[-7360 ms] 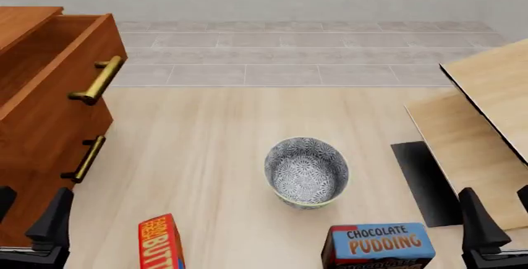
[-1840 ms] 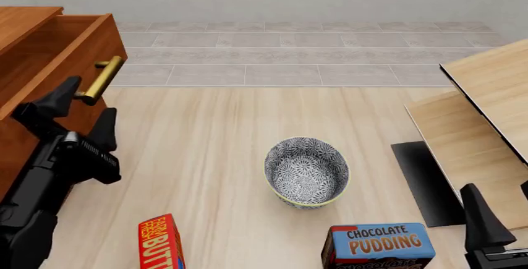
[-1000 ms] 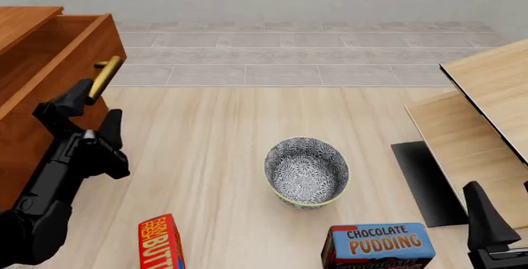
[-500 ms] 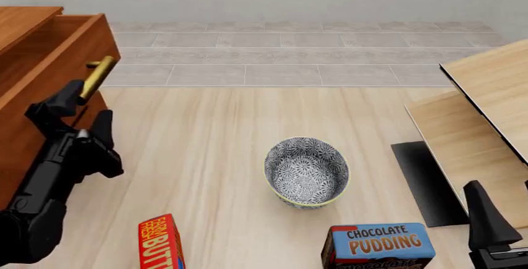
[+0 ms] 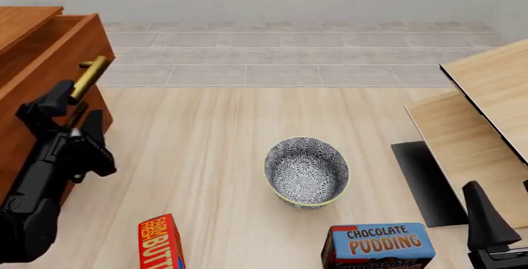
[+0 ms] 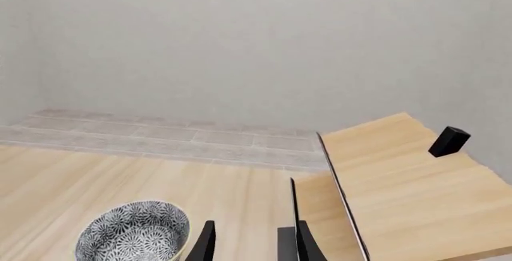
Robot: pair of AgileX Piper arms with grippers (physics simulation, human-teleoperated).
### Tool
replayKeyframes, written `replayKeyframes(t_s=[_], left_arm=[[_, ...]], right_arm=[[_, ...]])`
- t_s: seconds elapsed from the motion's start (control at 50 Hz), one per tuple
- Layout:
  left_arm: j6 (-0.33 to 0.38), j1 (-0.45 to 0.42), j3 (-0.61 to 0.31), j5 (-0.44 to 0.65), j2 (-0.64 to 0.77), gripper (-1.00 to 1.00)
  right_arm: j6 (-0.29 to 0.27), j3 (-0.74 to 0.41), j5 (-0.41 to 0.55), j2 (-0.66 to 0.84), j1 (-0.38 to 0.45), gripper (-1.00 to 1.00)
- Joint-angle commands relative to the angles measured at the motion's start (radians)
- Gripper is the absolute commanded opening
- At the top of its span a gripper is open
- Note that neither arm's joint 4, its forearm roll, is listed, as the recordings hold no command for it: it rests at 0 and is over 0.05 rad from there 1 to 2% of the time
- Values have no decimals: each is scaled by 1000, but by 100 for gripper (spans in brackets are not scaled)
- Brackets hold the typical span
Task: Close the top drawer of the cabinet.
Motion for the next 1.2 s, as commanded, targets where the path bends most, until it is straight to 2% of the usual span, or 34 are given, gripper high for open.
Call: replayKeyframes(t_s=[0.02,1.2], left_arm=[[6,49,3,3,8,100],[15,150,24,3,-20,100]], right_arm=[[0,8,-6,0,2,100],[-14,13,-10,0,16,100]])
